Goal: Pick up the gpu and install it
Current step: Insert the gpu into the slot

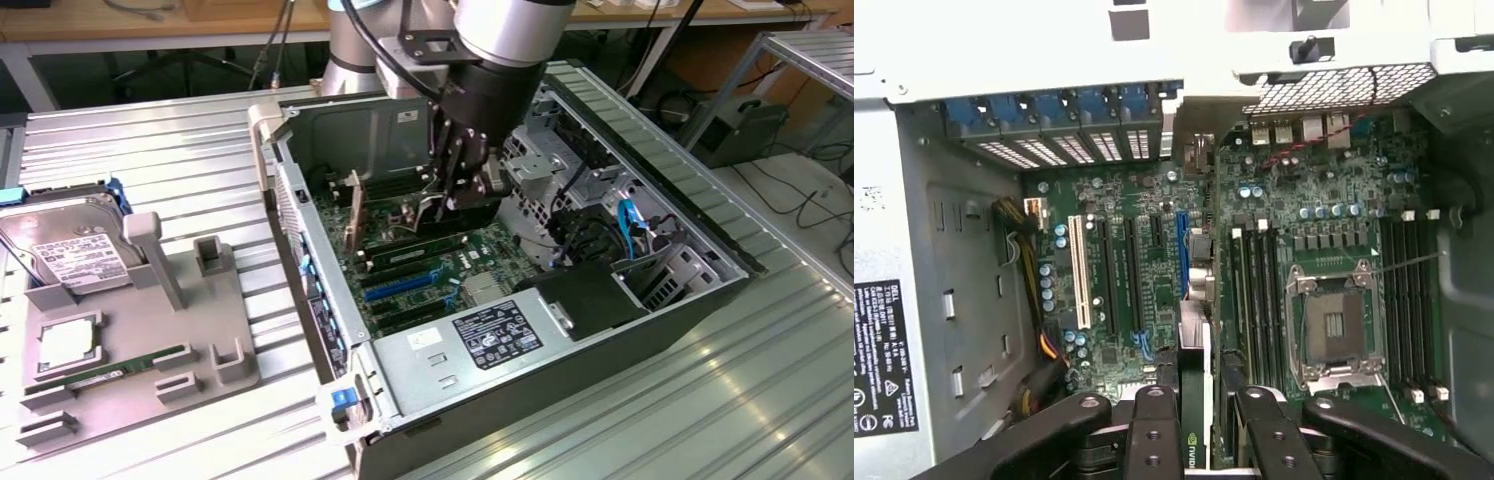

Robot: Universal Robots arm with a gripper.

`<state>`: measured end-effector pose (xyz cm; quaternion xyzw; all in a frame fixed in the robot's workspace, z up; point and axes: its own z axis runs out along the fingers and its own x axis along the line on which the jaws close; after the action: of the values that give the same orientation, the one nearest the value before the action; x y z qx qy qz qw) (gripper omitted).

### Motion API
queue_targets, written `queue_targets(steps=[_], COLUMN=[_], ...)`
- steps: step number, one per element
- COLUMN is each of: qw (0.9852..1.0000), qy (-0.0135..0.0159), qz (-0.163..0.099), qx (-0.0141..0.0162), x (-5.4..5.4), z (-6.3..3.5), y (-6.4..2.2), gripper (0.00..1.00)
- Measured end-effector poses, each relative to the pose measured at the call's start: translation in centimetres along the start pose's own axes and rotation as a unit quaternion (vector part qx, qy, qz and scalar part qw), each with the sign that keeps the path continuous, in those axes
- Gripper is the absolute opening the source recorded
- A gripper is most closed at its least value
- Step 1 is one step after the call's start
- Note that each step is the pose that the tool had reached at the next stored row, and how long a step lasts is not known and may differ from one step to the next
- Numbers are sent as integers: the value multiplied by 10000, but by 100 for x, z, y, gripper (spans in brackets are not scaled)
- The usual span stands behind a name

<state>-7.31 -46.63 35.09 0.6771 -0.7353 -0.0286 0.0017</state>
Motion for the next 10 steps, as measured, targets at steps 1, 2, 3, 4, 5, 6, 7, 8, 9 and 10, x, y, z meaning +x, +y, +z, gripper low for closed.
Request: queue_targets(steps=[1, 2, 3, 4, 5, 6, 7, 8, 9, 10], qw=[10000, 10000, 10000, 9999, 9999, 9998, 9997, 9997, 9996, 9996], qy=[2, 3, 4, 5, 7, 8, 10, 11, 11, 12], qz=[-48, -73, -95, -126, -160, -198, -236, -255, -267, -271], qx=[-1, -3, -3, -4, -6, -7, -8, -9, -9, -9], x=[3, 4, 4, 5, 6, 7, 9, 10, 12, 13], z=[35, 54, 69, 85, 101, 120, 143, 161, 178, 202], y=[8, 10, 13, 16, 20, 24, 32, 40, 47, 53], gripper=[26, 26, 26, 26, 26, 26, 26, 26, 26, 26])
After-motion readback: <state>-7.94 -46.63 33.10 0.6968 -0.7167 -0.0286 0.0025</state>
